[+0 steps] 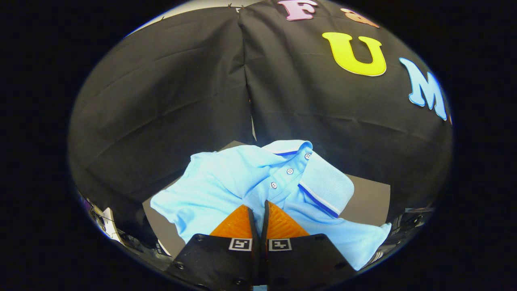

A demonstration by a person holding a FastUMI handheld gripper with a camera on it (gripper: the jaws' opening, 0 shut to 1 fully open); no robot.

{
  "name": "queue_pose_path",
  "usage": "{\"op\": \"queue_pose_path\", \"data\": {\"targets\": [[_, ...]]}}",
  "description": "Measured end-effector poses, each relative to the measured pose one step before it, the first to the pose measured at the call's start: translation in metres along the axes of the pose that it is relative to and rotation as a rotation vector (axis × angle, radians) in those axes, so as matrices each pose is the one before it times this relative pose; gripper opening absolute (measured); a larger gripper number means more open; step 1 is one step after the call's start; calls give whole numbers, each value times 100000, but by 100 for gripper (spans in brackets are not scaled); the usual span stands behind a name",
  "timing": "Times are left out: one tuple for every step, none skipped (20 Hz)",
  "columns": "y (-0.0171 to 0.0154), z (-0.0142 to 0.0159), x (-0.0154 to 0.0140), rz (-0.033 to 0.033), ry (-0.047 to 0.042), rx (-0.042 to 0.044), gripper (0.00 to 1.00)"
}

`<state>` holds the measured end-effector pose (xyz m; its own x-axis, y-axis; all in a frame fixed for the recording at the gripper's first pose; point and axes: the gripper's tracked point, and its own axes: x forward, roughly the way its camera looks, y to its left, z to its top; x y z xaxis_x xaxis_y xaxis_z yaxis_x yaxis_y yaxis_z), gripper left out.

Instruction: Put the clothes into the washing machine and then close the washing machine lid.

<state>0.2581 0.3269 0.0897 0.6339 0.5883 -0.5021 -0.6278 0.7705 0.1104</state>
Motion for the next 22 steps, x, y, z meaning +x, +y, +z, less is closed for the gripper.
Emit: {"op": "queue_pose_path", "data": {"targets": [[-30,556,-547,391,-2151,-547,1],[-45,475,-672,242,-1825,-785,1],[27,366,-575,332,-2010,-260,1],[-84,326,-604,80,-1973,842,1],[112,-3,-592,843,-1090,1090,1],[51,322,-641,798,-1334,911,1],[-64,348,-549,151,-1461,560,1],[-265,454,-644,-90,-1314,490,1],[-269,492,-788,-254,-1954,559,1],[-313,614,-719,-256,-1978,765,1],[-272,432,-701,-301,-1852,580,1],[-443,471,-727,-210,-1498,622,1],[-367,272,-671,-243,-868,620,1],[-451,197,-524,-54,-272,638,1],[-483,-34,-570,-489,-434,614,1],[-666,49,-535,-700,-165,634,1],[-514,17,-538,-810,-502,856,1],[-587,-92,-497,-1053,-322,835,1],[-517,1,-457,-470,-266,386,1],[-571,39,-413,-888,-593,361,1],[-529,-35,-430,-668,73,291,1],[-624,50,-569,-819,-401,587,1]]}}
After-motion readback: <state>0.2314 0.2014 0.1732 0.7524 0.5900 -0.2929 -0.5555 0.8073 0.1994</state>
